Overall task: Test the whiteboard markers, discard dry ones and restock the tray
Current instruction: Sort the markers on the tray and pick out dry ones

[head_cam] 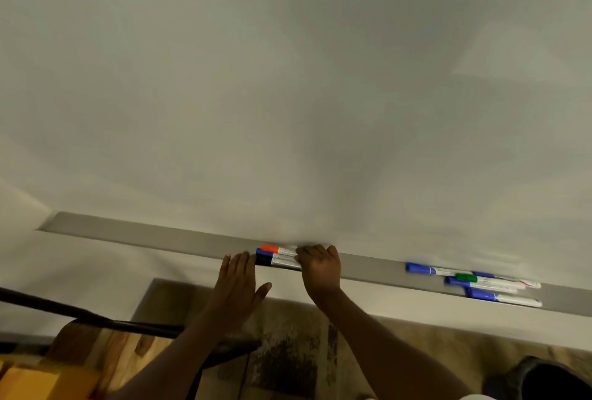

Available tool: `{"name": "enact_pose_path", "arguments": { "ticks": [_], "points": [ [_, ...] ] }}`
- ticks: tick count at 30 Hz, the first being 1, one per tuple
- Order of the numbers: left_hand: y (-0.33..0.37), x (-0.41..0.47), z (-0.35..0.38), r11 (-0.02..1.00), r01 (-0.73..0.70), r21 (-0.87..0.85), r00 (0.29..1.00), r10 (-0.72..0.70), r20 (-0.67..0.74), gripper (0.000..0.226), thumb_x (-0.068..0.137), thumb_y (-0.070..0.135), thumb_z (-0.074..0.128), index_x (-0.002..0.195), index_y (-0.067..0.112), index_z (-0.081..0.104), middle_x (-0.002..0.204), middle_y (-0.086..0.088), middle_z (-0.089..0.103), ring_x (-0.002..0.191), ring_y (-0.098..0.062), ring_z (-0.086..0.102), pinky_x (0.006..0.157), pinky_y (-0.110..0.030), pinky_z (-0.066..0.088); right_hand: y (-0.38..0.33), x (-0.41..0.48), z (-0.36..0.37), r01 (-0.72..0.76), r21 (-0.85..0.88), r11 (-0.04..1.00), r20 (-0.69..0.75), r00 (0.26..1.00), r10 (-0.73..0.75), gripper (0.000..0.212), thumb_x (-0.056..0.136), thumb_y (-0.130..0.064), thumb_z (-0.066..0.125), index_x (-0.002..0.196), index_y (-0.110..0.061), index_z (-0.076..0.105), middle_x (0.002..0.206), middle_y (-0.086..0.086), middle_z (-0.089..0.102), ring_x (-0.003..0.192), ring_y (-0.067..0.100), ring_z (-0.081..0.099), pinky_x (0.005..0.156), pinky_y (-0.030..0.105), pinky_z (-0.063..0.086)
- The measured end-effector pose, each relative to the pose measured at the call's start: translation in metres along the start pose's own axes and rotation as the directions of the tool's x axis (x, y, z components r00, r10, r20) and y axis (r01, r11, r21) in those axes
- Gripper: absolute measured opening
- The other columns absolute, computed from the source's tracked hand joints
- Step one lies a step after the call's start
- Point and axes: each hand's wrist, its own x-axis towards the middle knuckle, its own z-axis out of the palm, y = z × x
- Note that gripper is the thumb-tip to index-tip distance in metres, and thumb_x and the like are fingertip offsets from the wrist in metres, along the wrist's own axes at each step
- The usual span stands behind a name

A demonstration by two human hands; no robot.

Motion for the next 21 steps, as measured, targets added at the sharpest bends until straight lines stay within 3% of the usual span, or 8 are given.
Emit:
{"name": "enact_pose_path", "arguments": {
  "ticks": [5, 10, 13, 17, 21],
  "points": [
    [0.008, 0.004, 0.003, 1.0, -0.013, -0.022, 0.999, 0.012, -0.04, 0.084, 0.094, 0.065, 0.016, 0.122, -0.002, 0.058, 0.12, -0.02, 0.062, 0.113, -0.035, 0.059, 0.102, -0.051, 0.035, -0.001, 0.001, 0.005, -0.021, -0.087, 0.996, 0.047, 0.999, 0.025, 0.03, 0.058, -0.019, 0.084, 0.086, -0.017, 0.073, 0.076, 0.0, 0.07, 0.071, 0.021, 0.064, 0.067, 0.029, 0.048],
    [0.006, 0.005, 0.008, 0.998, -0.063, 0.011, 0.996, 0.064, -0.063, 0.084, 0.094, 0.066, 0.013, 0.129, 0.002, 0.053, 0.13, -0.016, 0.058, 0.12, -0.032, 0.056, 0.103, -0.045, 0.033, -0.011, -0.01, 0.004, -0.027, -0.162, 0.986, 0.069, 0.997, 0.039, 0.04, 0.06, -0.02, 0.085, 0.097, -0.014, 0.072, 0.091, 0.008, 0.068, 0.088, 0.027, 0.063, 0.077, 0.036, 0.051],
    [0.002, 0.008, 0.013, 0.996, -0.069, -0.048, 0.993, 0.064, -0.098, 0.086, 0.092, 0.068, 0.012, 0.134, 0.003, 0.048, 0.135, -0.017, 0.053, 0.125, -0.034, 0.05, 0.106, -0.047, 0.031, -0.018, -0.018, 0.0, -0.034, -0.147, 0.989, 0.08, 0.996, 0.046, 0.041, 0.066, -0.021, 0.083, 0.104, -0.016, 0.069, 0.106, 0.012, 0.065, 0.103, 0.03, 0.059, 0.082, 0.04, 0.049],
    [0.01, 0.009, 0.012, 0.99, -0.126, -0.062, 0.982, 0.115, -0.149, 0.087, 0.09, 0.069, 0.017, 0.136, 0.001, 0.046, 0.134, -0.02, 0.053, 0.126, -0.036, 0.047, 0.107, -0.048, 0.03, -0.012, -0.023, -0.006, -0.03, -0.067, 0.997, 0.062, 0.997, 0.035, 0.032, 0.075, -0.027, 0.076, 0.105, -0.021, 0.068, 0.103, 0.004, 0.064, 0.098, 0.024, 0.057, 0.077, 0.035, 0.048],
    [0.017, 0.013, 0.013, 0.991, -0.109, -0.08, 0.979, 0.093, -0.182, 0.084, 0.092, 0.066, 0.014, 0.137, 0.0, 0.043, 0.136, -0.022, 0.049, 0.127, -0.04, 0.043, 0.106, -0.053, 0.033, 0.004, -0.033, -0.021, -0.018, 0.011, 1.0, 0.012, 1.0, 0.018, 0.025, 0.077, -0.016, 0.069, 0.102, -0.017, 0.069, 0.106, 0.005, 0.065, 0.101, 0.024, 0.057, 0.081, 0.035, 0.049]
  ]
}}
